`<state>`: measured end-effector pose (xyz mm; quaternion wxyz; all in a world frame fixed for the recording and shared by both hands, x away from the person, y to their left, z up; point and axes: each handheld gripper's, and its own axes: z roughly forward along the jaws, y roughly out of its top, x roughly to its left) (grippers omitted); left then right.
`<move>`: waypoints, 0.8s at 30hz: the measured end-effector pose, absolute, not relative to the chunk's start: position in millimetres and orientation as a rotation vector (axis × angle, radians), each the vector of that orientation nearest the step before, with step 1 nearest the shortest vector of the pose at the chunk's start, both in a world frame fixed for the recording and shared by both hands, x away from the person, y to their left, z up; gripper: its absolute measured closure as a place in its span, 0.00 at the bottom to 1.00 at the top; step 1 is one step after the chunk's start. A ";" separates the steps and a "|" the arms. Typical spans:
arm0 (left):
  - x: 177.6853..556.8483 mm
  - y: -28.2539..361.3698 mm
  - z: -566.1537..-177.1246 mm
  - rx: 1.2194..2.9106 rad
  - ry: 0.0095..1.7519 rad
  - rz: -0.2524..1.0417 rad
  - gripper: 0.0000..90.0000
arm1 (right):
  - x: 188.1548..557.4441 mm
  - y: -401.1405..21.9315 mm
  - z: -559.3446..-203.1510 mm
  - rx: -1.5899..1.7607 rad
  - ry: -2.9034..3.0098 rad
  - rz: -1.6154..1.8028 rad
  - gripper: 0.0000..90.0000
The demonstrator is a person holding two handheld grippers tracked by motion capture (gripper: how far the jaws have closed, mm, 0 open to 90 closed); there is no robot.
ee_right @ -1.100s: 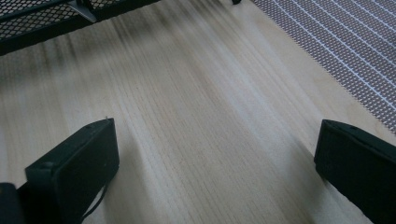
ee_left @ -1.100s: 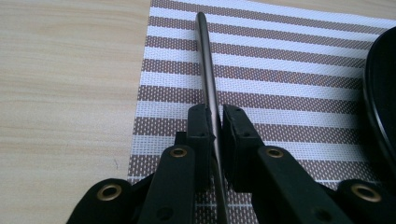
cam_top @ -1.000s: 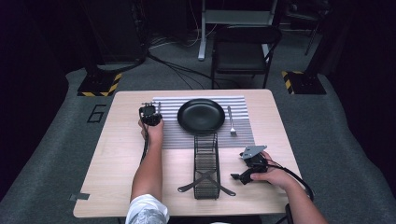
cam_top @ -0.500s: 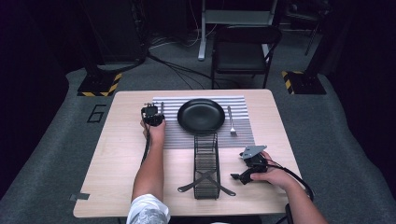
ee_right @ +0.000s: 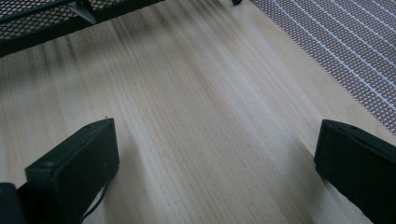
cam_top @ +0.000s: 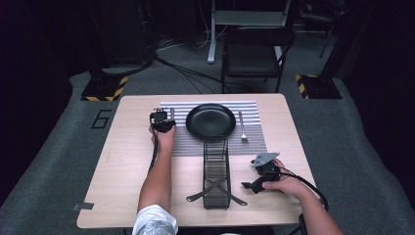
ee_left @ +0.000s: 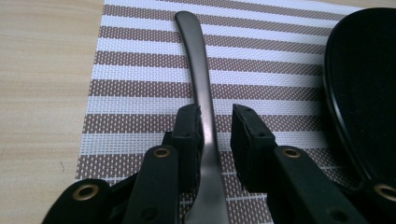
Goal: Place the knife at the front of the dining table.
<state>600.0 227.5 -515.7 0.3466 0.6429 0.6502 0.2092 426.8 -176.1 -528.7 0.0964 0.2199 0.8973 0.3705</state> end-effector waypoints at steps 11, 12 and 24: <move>589.9 238.2 -494.1 1.670 1.644 0.568 0.69 | 426.8 -176.1 -528.7 0.652 2.658 1.097 0.00; 587.9 239.5 -491.6 1.665 1.638 0.569 0.68 | 426.8 -176.2 -528.7 0.650 2.659 1.097 0.00; 562.1 241.8 -455.0 1.796 1.498 0.497 0.57 | 426.8 -176.2 -528.7 0.649 2.659 1.097 0.00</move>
